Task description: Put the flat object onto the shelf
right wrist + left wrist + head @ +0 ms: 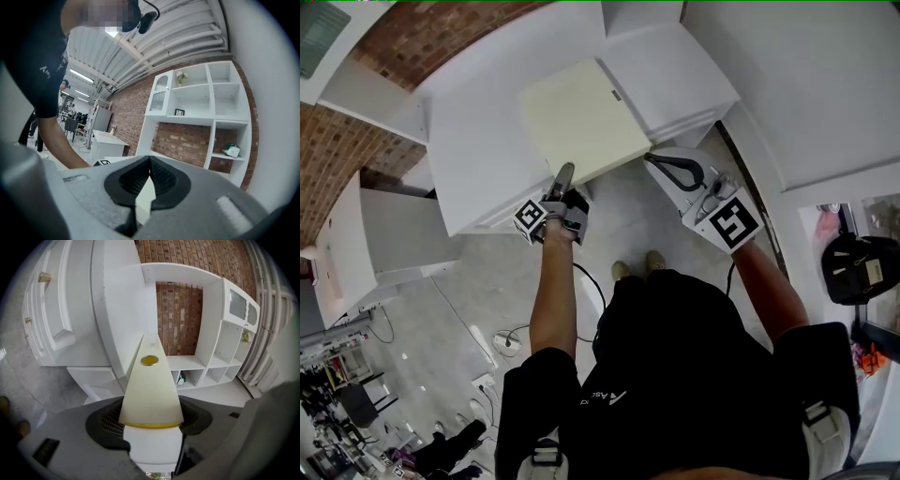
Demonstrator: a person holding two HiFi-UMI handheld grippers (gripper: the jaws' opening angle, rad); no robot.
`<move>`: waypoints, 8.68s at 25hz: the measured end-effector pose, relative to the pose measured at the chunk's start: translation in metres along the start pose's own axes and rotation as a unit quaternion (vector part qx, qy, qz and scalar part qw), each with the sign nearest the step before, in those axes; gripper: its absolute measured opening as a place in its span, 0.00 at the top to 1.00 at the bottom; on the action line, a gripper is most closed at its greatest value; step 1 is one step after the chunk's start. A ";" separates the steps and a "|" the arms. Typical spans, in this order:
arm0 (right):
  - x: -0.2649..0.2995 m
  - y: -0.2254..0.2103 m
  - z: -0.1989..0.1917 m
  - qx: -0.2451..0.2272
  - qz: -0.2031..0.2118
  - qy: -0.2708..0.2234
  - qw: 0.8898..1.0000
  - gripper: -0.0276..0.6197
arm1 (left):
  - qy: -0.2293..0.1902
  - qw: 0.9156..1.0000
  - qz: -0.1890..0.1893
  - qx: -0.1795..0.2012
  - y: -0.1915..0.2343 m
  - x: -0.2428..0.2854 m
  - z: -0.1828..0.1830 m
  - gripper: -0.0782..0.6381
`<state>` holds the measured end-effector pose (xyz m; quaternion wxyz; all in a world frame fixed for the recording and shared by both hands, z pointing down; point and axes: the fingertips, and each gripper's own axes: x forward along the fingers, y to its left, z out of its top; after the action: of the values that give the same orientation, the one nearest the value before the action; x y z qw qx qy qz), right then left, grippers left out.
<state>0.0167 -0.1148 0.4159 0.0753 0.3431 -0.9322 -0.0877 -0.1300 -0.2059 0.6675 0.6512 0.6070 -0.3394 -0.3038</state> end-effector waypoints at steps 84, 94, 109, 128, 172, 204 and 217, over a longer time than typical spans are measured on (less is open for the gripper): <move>0.088 -0.129 0.167 -0.334 -0.087 -0.119 0.931 0.85 | -0.047 0.979 -0.169 0.104 -0.489 0.079 0.102 0.51; 0.170 -0.170 0.220 -0.494 -0.146 -0.068 0.854 0.76 | -0.039 0.982 -0.159 0.093 -0.510 0.111 0.146 0.51; 0.243 -0.213 0.192 -0.623 -0.173 0.022 0.763 0.38 | -0.052 0.980 -0.168 0.089 -0.506 0.123 0.161 0.50; 0.306 -0.262 0.232 -0.619 -0.142 0.032 0.772 0.51 | -0.042 0.944 -0.243 0.218 -0.557 0.153 0.188 0.38; 0.249 -0.238 0.276 -0.417 -0.083 -0.110 0.899 0.53 | -0.126 0.672 -0.152 0.714 -0.514 0.078 0.093 0.89; 0.174 -0.158 0.164 -0.023 0.022 -0.193 0.981 0.96 | -0.122 0.676 -0.135 0.714 -0.454 0.070 0.031 0.89; 0.171 -0.163 0.160 -0.011 0.022 -0.196 0.980 0.96 | -0.119 0.680 -0.135 0.711 -0.453 0.072 0.029 0.89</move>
<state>-0.0422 -0.3309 0.2390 -0.1028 0.2975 -0.9353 -0.1616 -0.1040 -0.3167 0.2222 -0.0705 0.8854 -0.4420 -0.1255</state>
